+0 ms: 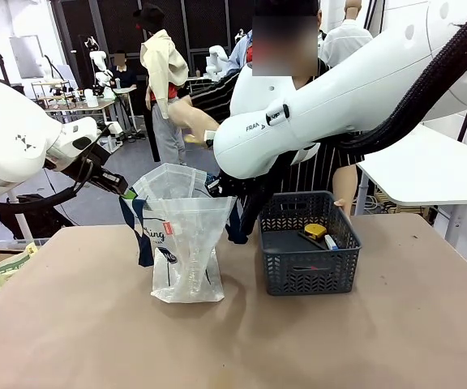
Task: Transfer purchased items from the store into the shopping bag.
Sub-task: Move the Reusable shopping bag to the right side of the table.
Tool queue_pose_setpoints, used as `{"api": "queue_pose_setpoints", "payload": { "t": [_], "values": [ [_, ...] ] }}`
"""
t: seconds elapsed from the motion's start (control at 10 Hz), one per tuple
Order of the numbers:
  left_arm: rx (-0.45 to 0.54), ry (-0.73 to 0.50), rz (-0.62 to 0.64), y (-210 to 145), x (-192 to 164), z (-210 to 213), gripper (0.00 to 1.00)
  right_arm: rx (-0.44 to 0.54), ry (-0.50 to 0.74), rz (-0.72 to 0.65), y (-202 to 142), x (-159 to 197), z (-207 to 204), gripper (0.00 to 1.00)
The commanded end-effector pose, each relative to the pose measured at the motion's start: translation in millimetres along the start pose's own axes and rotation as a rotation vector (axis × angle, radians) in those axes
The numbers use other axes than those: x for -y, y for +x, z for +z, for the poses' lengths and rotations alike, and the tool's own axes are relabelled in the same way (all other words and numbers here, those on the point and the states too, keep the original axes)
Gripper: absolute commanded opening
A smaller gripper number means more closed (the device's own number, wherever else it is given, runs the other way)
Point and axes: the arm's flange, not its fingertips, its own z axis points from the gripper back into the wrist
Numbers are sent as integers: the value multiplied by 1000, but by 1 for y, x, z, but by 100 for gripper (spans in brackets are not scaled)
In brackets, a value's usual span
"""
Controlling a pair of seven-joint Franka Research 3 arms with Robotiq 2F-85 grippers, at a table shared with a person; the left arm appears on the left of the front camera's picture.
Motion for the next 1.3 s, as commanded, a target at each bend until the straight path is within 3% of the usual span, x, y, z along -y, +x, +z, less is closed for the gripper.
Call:
{"api": "queue_pose_setpoints", "payload": {
  "t": [0.0,1.2],
  "values": [
    [1,5,-12,1,-3,2,0,-1,4,-7,-1,1,2,0],
    [1,5,-12,1,-3,2,0,-1,4,-7,-1,1,2,0]
  ]
}}
